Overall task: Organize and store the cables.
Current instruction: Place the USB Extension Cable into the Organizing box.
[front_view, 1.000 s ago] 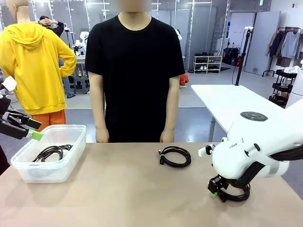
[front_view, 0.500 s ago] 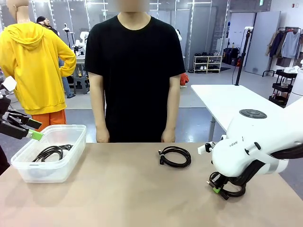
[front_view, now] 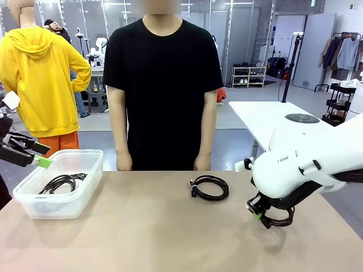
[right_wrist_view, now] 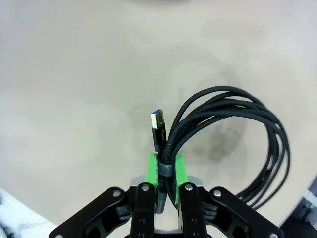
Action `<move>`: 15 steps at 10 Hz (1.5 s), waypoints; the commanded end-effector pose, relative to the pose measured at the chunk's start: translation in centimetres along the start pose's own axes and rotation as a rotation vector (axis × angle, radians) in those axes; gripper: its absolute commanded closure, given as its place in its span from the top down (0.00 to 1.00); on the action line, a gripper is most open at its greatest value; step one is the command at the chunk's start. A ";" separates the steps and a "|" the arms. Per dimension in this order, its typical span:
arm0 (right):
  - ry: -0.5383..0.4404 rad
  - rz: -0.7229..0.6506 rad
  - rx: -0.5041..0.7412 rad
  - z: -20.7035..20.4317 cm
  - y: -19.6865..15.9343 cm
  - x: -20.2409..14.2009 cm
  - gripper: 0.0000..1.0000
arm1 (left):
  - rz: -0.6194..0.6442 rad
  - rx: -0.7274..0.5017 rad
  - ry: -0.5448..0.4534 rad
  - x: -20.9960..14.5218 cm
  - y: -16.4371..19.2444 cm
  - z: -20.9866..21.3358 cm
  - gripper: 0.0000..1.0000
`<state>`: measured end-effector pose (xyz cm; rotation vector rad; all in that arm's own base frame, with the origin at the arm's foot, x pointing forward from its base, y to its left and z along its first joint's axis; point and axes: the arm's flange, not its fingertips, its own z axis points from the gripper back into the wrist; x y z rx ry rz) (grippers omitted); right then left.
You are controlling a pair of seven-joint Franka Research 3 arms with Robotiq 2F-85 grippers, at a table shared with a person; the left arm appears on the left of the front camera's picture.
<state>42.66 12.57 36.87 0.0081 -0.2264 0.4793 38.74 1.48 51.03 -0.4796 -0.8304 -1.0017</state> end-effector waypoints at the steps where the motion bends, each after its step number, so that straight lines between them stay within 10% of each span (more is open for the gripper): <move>1: 0.000 -0.048 -0.029 3.5 4.0 1.6 0.08 | 0.002 -0.007 0.000 0.2 0.2 0.1 1.00; 9: -0.015 -0.035 0.116 1.9 22.6 8.8 0.08 | 0.002 -0.007 0.000 0.2 0.2 0.1 1.00; 15: 0.041 0.065 0.183 -3.6 27.9 8.9 0.08 | 0.002 -0.007 0.000 0.2 0.2 0.1 1.00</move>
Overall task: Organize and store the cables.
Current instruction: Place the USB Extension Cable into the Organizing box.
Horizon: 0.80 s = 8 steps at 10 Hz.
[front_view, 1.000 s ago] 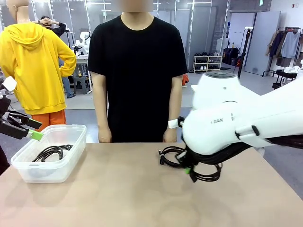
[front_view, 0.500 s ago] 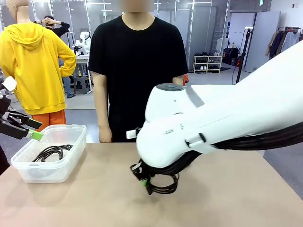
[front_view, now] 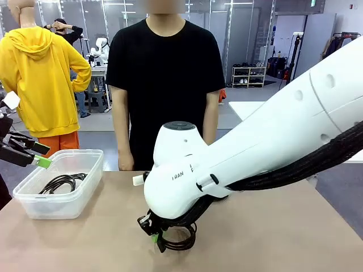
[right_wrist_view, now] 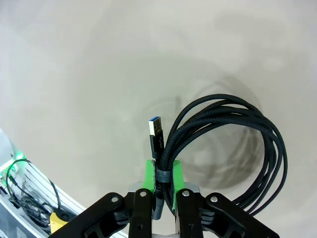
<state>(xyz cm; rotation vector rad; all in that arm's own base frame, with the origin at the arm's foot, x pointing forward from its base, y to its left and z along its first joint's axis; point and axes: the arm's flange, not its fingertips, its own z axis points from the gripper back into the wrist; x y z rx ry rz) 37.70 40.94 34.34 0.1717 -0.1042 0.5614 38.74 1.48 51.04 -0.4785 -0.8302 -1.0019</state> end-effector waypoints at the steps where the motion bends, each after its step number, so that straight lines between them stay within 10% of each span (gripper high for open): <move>1: -0.017 0.006 0.003 -1.0 0.3 0.7 0.08 | 0.002 -0.007 -0.001 0.2 0.2 0.1 1.00; 2: -0.009 0.022 0.017 -1.4 0.3 0.6 0.08 | 0.002 -0.007 -0.001 0.2 0.2 0.1 1.00; 3: -0.007 0.017 0.019 -1.3 0.4 0.4 0.29 | 0.002 -0.007 -0.001 0.2 0.2 0.1 1.00; 4: -0.011 0.018 0.011 -0.8 0.0 0.2 0.72 | 0.000 0.000 0.000 0.0 0.0 0.0 1.00; 6: -0.024 0.018 0.036 0.4 -0.6 -0.5 1.00 | -0.023 -0.044 0.040 1.5 0.2 -0.9 1.00; 8: -0.060 0.060 0.040 2.3 -2.0 -1.9 1.00 | -0.033 -0.065 0.074 3.1 0.1 -1.6 1.00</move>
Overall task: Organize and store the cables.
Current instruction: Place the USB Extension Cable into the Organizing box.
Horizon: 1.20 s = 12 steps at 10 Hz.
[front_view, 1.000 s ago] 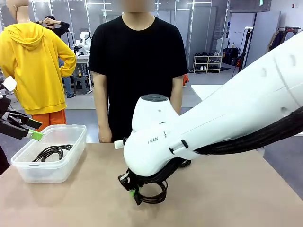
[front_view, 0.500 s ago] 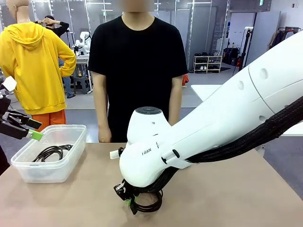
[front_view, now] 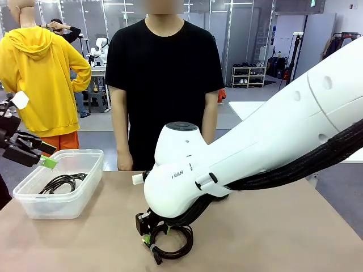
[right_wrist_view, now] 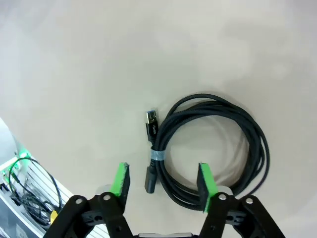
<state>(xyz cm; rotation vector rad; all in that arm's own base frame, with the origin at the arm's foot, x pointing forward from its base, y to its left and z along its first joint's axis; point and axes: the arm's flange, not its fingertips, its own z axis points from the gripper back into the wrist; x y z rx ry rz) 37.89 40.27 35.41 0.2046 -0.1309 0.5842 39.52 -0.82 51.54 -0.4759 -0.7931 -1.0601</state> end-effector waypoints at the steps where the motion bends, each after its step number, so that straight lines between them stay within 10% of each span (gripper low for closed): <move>1: -0.052 0.051 0.051 3.1 -2.9 -3.2 0.98 | -0.014 -0.047 0.062 2.2 0.6 -0.6 1.00; 12: -0.487 0.232 0.049 21.4 -26.8 -27.7 1.00 | 0.205 -0.067 0.374 15.4 -4.6 -14.8 1.00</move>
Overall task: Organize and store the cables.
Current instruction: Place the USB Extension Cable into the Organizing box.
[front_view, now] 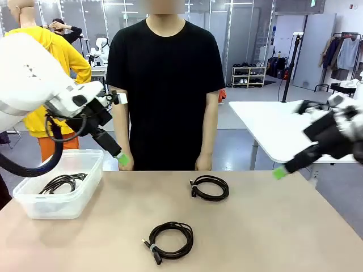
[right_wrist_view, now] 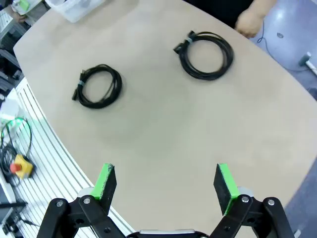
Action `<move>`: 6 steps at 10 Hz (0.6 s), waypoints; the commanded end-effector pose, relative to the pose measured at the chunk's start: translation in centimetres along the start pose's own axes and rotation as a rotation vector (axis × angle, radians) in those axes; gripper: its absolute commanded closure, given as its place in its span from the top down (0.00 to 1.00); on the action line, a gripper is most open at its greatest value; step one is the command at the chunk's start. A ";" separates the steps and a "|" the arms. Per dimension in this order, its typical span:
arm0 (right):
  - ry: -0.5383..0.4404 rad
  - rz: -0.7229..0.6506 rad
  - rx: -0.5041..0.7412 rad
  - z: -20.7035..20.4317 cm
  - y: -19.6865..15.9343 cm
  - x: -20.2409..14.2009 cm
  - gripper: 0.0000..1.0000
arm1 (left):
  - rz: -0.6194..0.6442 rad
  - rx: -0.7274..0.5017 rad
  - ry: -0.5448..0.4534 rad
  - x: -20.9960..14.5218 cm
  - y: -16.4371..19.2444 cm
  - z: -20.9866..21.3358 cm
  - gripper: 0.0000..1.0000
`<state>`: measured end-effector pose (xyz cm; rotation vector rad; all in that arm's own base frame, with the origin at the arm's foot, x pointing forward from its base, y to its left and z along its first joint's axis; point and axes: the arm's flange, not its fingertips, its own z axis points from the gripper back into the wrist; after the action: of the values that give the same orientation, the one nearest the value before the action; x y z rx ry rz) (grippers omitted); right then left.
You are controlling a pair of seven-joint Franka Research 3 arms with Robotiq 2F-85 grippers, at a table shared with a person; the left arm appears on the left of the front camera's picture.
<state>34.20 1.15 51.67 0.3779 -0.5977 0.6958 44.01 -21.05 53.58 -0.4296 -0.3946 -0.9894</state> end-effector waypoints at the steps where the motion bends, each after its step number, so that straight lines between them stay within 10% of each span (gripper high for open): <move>1: -0.019 0.117 0.024 1.6 0.3 -9.6 1.00 | 0.120 0.023 0.069 1.4 -1.0 -2.0 1.00; 6: -0.178 0.263 0.146 5.8 -5.3 -17.1 1.00 | 0.527 0.061 0.277 3.1 -4.2 -8.7 1.00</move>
<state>27.47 -15.28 48.71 0.4603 -0.7461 0.9184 42.33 -28.47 47.57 -0.3058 -0.1041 -0.5867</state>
